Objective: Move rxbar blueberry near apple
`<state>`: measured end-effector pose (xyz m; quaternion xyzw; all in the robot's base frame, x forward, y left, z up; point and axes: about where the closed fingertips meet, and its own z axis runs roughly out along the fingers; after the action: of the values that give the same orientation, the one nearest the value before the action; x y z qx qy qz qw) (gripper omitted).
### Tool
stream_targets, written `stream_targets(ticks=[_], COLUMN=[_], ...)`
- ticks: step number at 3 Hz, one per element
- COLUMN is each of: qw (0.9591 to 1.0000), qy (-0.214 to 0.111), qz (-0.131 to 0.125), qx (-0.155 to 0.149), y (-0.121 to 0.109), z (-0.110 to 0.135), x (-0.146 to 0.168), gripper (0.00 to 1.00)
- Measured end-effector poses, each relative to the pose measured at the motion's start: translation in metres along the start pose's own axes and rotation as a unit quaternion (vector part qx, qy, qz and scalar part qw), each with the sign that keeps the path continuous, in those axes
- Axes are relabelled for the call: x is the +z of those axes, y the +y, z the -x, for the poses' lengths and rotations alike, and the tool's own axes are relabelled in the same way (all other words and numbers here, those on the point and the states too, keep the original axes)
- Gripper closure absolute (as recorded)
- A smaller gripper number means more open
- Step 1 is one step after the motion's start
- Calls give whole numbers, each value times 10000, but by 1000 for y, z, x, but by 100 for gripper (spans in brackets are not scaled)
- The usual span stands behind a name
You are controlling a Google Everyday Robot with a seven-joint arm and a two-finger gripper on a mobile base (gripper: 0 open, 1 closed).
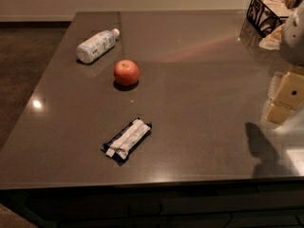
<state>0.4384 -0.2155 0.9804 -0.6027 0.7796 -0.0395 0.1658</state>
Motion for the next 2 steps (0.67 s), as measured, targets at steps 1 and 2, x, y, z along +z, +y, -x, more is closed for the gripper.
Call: stream_targets(ticks=[1, 2], qw=[10000, 9995], qy=[0, -23], qz=[-1, 264], qx=[0, -170], y=[0, -5], z=[0, 15], x=[0, 16], gripper=[0, 0])
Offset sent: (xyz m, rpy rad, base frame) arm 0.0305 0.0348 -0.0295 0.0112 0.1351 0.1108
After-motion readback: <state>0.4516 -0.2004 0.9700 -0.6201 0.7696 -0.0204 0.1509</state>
